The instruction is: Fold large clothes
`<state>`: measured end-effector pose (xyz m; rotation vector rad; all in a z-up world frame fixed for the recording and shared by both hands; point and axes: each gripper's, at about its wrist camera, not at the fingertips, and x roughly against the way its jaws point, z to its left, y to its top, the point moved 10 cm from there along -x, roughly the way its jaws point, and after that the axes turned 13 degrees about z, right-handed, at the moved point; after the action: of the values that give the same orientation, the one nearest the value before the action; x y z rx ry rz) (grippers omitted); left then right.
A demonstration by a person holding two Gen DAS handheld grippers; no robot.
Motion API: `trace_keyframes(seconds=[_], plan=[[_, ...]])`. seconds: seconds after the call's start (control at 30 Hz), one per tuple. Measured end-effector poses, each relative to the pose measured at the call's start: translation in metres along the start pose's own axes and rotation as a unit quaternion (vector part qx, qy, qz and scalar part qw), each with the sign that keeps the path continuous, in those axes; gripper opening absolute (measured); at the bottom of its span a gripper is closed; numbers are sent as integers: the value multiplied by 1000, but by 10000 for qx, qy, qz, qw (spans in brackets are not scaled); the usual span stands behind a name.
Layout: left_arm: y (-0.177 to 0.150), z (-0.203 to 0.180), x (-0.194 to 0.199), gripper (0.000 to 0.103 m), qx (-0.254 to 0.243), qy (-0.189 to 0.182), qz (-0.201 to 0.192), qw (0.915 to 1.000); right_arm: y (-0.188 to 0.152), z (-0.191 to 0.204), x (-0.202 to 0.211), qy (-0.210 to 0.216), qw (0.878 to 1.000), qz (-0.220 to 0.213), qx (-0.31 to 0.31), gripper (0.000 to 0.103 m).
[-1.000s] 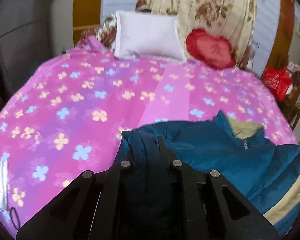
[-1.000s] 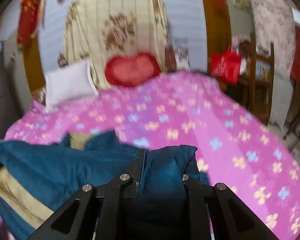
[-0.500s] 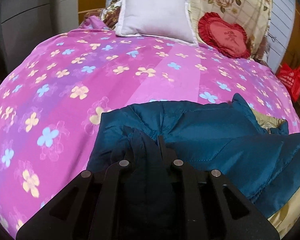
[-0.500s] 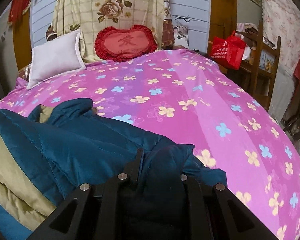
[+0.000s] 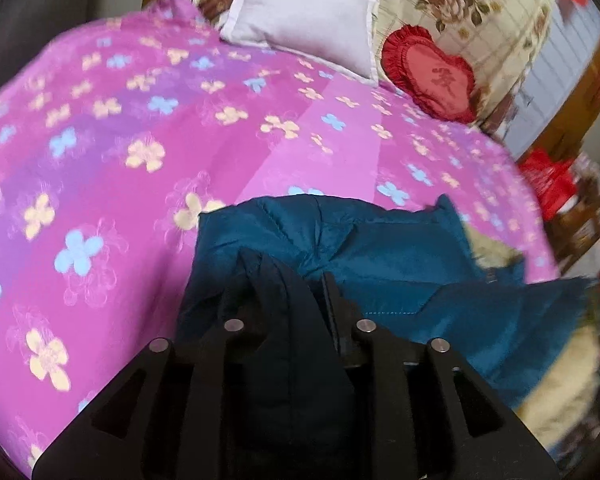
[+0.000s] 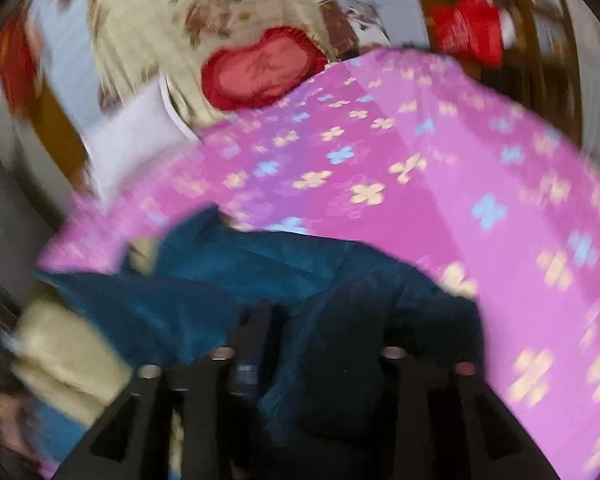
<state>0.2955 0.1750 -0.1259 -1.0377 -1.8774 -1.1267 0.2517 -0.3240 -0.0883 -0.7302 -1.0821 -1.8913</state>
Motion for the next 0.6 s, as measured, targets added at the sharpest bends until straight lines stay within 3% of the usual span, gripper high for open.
trace_keyframes(seconds=[0.03, 0.1, 0.13, 0.17, 0.2, 0.33, 0.5, 0.6], plan=[[0, 3, 9, 27, 132, -205, 32, 9997, -2, 4, 7, 229, 9997, -48, -78, 76], [-1, 7, 28, 38, 312, -450, -21, 9985, -5, 9, 22, 302, 9991, -262, -122, 79], [-1, 10, 39, 49, 384, -473, -118, 9981, -6, 12, 34, 265, 9986, -444, -69, 79], [-1, 14, 59, 62, 449, -468, -360, 9972, -8, 15, 47, 221, 9976, -657, 38, 79], [-1, 16, 72, 66, 449, -492, -539, 9963, -10, 19, 60, 151, 9960, -865, 170, 79], [-27, 16, 113, 67, 122, -332, -973, 9946, -24, 39, 92, -85, 9880, -1233, 930, 79], [-82, -1, 111, 67, -508, 18, -912, 9945, -59, 70, 79, -75, 9763, -566, 2086, 79], [-102, -22, 98, 67, -929, 212, -805, 9922, -64, 66, 69, -439, 9740, -424, 2184, 79]])
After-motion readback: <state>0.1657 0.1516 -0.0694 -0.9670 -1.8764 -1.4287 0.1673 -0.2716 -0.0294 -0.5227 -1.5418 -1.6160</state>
